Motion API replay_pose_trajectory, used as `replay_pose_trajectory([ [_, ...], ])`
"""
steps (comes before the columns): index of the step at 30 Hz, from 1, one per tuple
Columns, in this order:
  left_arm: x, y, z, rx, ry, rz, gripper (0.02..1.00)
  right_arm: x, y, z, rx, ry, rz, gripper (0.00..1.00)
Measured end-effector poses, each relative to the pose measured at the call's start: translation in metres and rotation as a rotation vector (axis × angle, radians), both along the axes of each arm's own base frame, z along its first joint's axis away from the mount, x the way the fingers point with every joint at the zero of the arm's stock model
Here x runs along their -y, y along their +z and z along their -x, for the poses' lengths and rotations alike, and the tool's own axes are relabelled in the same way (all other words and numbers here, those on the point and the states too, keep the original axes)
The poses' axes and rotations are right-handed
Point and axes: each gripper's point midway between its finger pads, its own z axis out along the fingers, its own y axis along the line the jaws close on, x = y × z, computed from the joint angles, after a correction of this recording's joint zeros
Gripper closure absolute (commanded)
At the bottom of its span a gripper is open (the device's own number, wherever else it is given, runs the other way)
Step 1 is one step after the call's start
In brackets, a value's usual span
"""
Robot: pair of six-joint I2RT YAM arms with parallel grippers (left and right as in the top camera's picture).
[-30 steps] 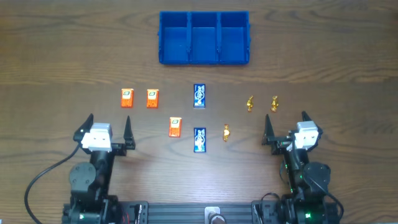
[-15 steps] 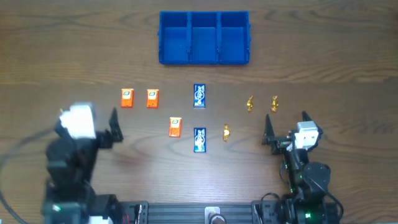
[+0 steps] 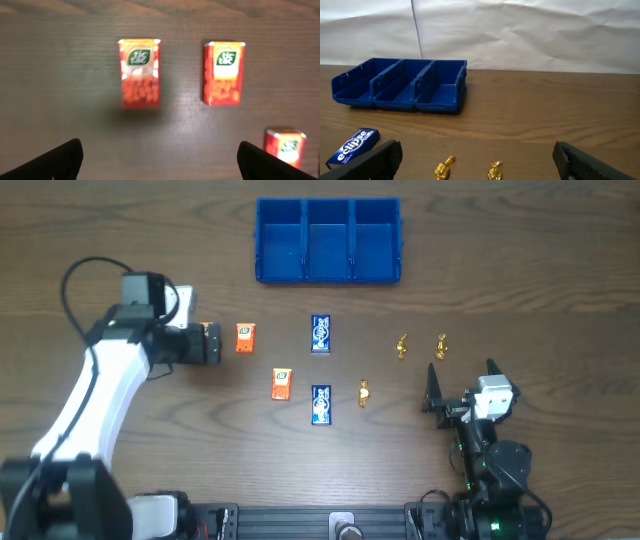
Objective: Sort Candies Into Trays
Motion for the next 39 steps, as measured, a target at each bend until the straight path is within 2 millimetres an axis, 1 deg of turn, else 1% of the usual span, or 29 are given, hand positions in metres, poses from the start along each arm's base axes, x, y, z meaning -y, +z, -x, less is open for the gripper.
replay_pose_trajectory([
  [3,0.004,-0.024,-0.008,-0.037,-0.010,0.005,0.047,0.000,0.000,0.000,0.000,0.000,0.000,0.003],
  [6,0.002,-0.041,-0.012,-0.059,-0.008,-0.002,0.064,0.000,0.000,0.000,0.000,0.000,0.000,0.003],
  [8,0.001,-0.046,-0.014,-0.062,-0.004,-0.012,0.066,0.000,0.000,0.000,0.000,0.000,0.000,0.003],
  [14,-0.007,-0.059,-0.029,-0.030,0.009,-0.056,0.095,0.000,0.000,0.000,0.000,0.000,0.000,0.003],
  [16,-0.010,-0.061,-0.034,-0.019,0.013,-0.073,0.115,0.000,0.000,0.000,0.000,0.000,0.000,0.003],
  [21,-0.014,-0.066,-0.036,-0.018,0.010,-0.098,0.180,0.000,0.000,0.000,0.000,0.000,0.000,0.003],
  [23,-0.015,-0.068,-0.038,-0.014,0.007,-0.106,0.248,0.000,0.000,0.000,0.000,0.000,0.000,0.003],
  [28,-0.016,-0.071,-0.038,-0.019,0.006,-0.115,0.505,0.000,0.000,0.000,0.000,0.000,0.000,0.003],
  [30,-0.016,-0.071,-0.038,-0.017,0.001,-0.116,0.570,0.000,0.000,0.000,0.000,0.000,0.000,0.003],
  [35,-0.016,-0.071,-0.039,-0.015,0.006,-0.114,0.665,0.000,0.000,0.000,0.000,0.000,0.000,0.003],
  [39,-0.016,-0.070,-0.039,-0.019,0.014,-0.111,0.678,0.000,0.000,0.000,0.000,0.000,0.000,0.003],
])
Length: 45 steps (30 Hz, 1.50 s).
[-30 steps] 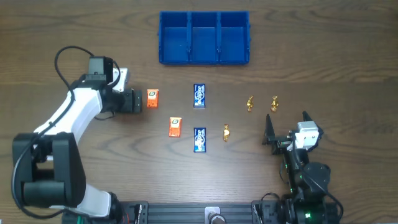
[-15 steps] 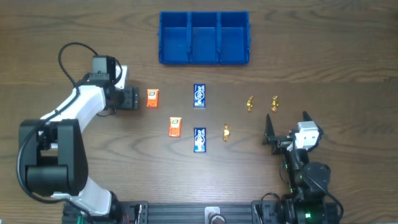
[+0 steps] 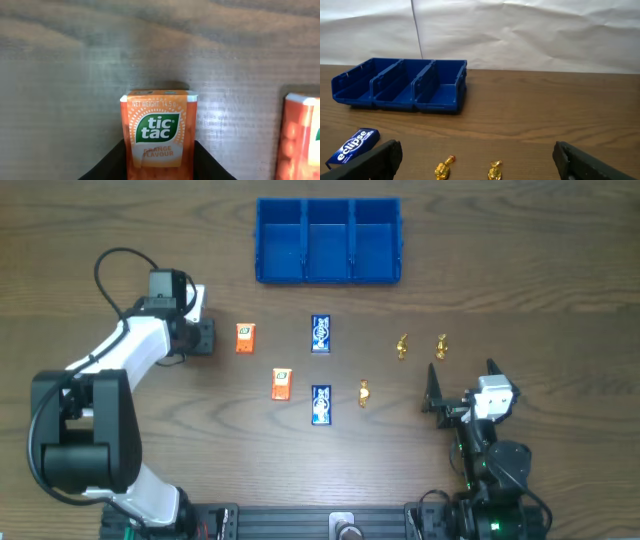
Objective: Sort Candies Into Trays
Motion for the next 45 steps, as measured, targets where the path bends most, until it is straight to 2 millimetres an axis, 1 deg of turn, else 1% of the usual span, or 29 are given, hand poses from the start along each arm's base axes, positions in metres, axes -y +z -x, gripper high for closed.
replay_pose_trajectory([
  [2,0.001,0.006,0.005,-0.045,0.018,0.006,0.676,0.000,0.000,0.000,0.000,0.000,0.000,0.003],
  [4,0.005,0.019,-0.002,-0.047,0.031,0.010,0.669,0.000,0.000,0.000,0.001,0.000,0.000,0.003],
  [5,0.010,0.034,-0.011,-0.030,0.033,0.011,0.665,0.000,0.000,0.000,0.000,0.000,0.000,0.003],
  [6,0.017,0.056,-0.023,0.008,0.029,0.007,0.665,0.000,0.000,0.000,0.000,0.000,0.000,0.003],
  [7,0.024,0.073,-0.034,0.051,0.024,0.008,0.658,0.000,0.000,0.000,0.000,0.000,0.000,0.003],
  [10,0.060,0.156,-0.070,0.227,-0.001,0.011,0.647,0.000,0.000,0.000,0.000,0.000,0.000,0.003],
  [11,0.076,0.189,-0.081,0.300,-0.012,0.020,0.647,0.000,0.000,0.000,0.000,0.000,0.000,0.003],
  [13,0.105,0.240,-0.093,0.410,-0.031,0.050,0.647,0.000,0.000,0.000,0.000,0.000,0.000,0.003],
  [14,0.117,0.257,-0.098,0.449,-0.040,0.065,0.647,0.000,0.000,0.000,0.000,0.000,0.000,0.003],
  [15,0.128,0.269,-0.104,0.478,-0.046,0.079,0.645,0.000,0.000,0.000,0.000,0.000,0.000,0.003],
  [16,0.139,0.278,-0.113,0.501,-0.049,0.091,0.645,0.000,0.000,0.000,0.000,0.000,0.000,0.003],
  [17,0.146,0.277,-0.121,0.503,-0.050,0.095,0.649,0.000,0.000,0.000,0.000,0.000,0.000,0.003],
  [18,0.153,0.271,-0.130,0.493,-0.046,0.097,0.649,0.000,0.000,0.000,0.000,0.000,0.000,0.003],
  [19,0.158,0.259,-0.137,0.463,-0.045,0.091,0.647,0.000,0.000,0.000,0.000,0.000,0.000,0.003],
  [21,0.166,0.225,-0.152,0.394,-0.041,0.071,0.647,0.000,0.000,0.000,0.000,0.000,0.000,0.003],
  [22,0.170,0.204,-0.160,0.359,-0.037,0.062,0.641,0.000,0.000,0.000,0.000,0.000,0.000,0.003],
  [23,0.172,0.179,-0.166,0.317,-0.035,0.049,0.638,0.000,0.000,0.000,0.000,0.000,0.000,0.003],
  [24,0.173,0.161,-0.170,0.287,-0.034,0.039,0.638,0.000,0.000,0.000,0.000,0.000,0.000,0.003],
  [26,0.174,0.133,-0.173,0.239,-0.032,0.023,0.630,0.000,0.000,0.000,0.000,0.000,0.000,0.003],
  [28,0.175,0.116,-0.174,0.212,-0.032,0.014,0.599,0.000,0.000,0.000,0.000,0.000,0.000,0.003],
  [29,0.175,0.113,-0.175,0.208,-0.032,0.013,0.573,0.000,0.000,0.000,0.000,0.000,0.000,0.003],
  [31,0.176,0.116,-0.177,0.218,-0.029,0.020,0.364,0.000,0.000,0.000,0.000,0.000,0.000,0.003],
  [33,0.177,0.121,-0.180,0.232,-0.020,0.030,0.255,0.000,0.000,0.000,0.000,0.000,0.000,0.003],
  [35,0.177,0.123,-0.183,0.244,-0.012,0.037,0.233,0.000,0.000,0.000,0.000,0.000,0.000,0.003],
  [37,0.174,0.122,-0.181,0.236,-0.010,0.033,0.231,0.000,0.000,0.000,0.000,0.000,0.000,0.003],
  [40,0.168,0.130,-0.171,0.220,-0.006,0.023,0.224,0.000,0.000,0.000,0.000,0.000,0.000,0.003],
  [42,0.161,0.149,-0.157,0.237,-0.003,0.025,0.222,0.000,0.000,0.000,0.000,0.000,0.000,0.003],
  [44,0.150,0.181,-0.126,0.262,-0.002,0.034,0.220,0.000,0.000,0.000,0.000,0.000,0.000,0.003],
  [45,0.146,0.197,-0.117,0.289,-0.001,0.044,0.220,0.000,0.000,0.000,0.000,0.000,0.000,0.003],
])
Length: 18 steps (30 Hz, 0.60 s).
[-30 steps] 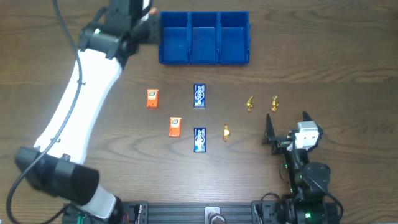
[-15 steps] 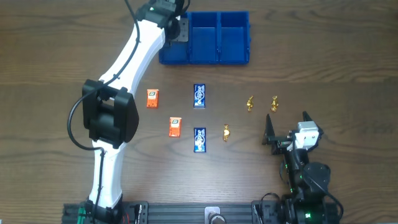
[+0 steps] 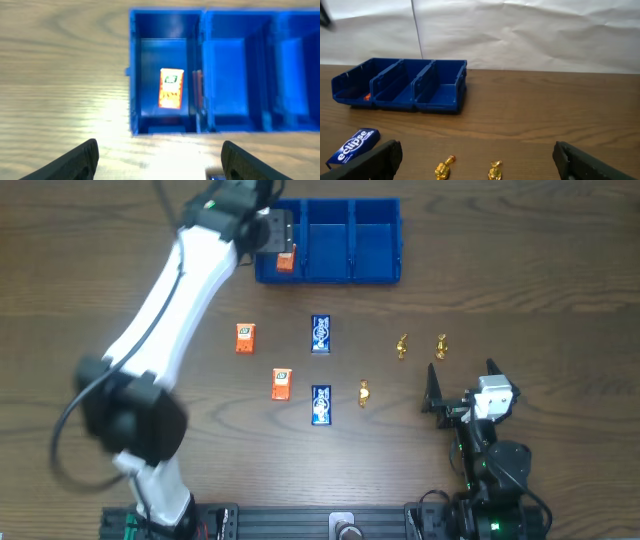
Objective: Sort Candies Into Trays
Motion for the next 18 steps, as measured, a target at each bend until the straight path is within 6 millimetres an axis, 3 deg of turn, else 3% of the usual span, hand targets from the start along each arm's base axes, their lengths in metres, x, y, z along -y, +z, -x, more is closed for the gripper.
replay_pose_trajectory([
  [2,-0.013,0.026,0.034,0.047,0.006,0.021,0.220,0.000,0.000,0.000,0.001,0.000,0.000,0.003],
  [3,-0.024,0.032,0.062,0.059,0.014,0.029,0.220,0.000,0.000,0.000,0.000,0.000,0.000,0.003],
  [4,-0.026,0.029,0.068,0.073,0.020,0.038,0.220,0.000,0.000,0.000,0.002,0.000,0.000,0.003],
  [5,-0.028,0.020,0.075,0.066,0.024,0.041,0.220,0.000,0.000,0.000,0.000,0.000,0.000,0.003],
  [7,-0.034,-0.018,0.093,0.002,0.032,0.027,0.224,0.000,0.000,0.000,0.000,0.000,0.000,0.003],
  [9,-0.041,-0.078,0.114,-0.112,0.043,-0.008,0.233,0.000,0.000,0.000,0.000,0.000,0.000,0.003],
  [12,-0.048,-0.130,0.134,-0.202,0.048,-0.039,0.235,0.000,0.000,0.000,0.000,0.000,0.000,0.003],
  [14,-0.050,-0.145,0.140,-0.215,0.049,-0.042,0.233,0.000,0.000,0.000,0.000,0.000,0.000,0.003],
  [18,-0.047,-0.154,0.133,-0.207,0.049,-0.039,0.233,0.000,0.000,0.000,0.000,0.000,0.000,0.003],
])
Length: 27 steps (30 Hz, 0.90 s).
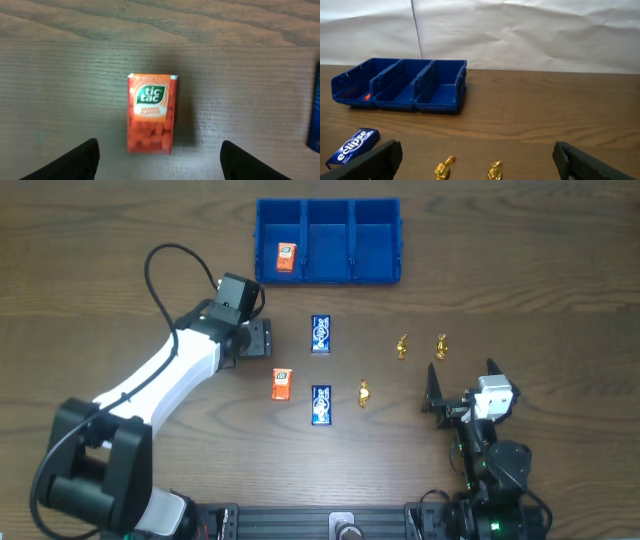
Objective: Sort Candies Into Trays
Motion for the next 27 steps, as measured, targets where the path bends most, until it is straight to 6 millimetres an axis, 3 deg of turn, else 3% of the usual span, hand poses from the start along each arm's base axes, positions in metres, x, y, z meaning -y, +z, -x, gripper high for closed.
replay_pose_trajectory([
  [5,0.002,-0.022,-0.005,-0.024,0.000,-0.010,0.242,0.000,0.000,0.000,0.000,0.000,0.000,0.003],
  [15,-0.003,-0.038,-0.006,-0.047,0.011,-0.033,0.283,0.000,0.000,0.000,0.000,0.000,0.000,0.003],
  [21,-0.011,-0.044,-0.008,-0.058,0.031,-0.036,0.391,0.000,0.000,0.000,0.000,0.000,0.000,0.003],
  [27,-0.009,-0.044,-0.010,-0.055,0.004,-0.030,0.617,0.000,0.000,0.000,0.000,0.000,0.000,0.003],
])
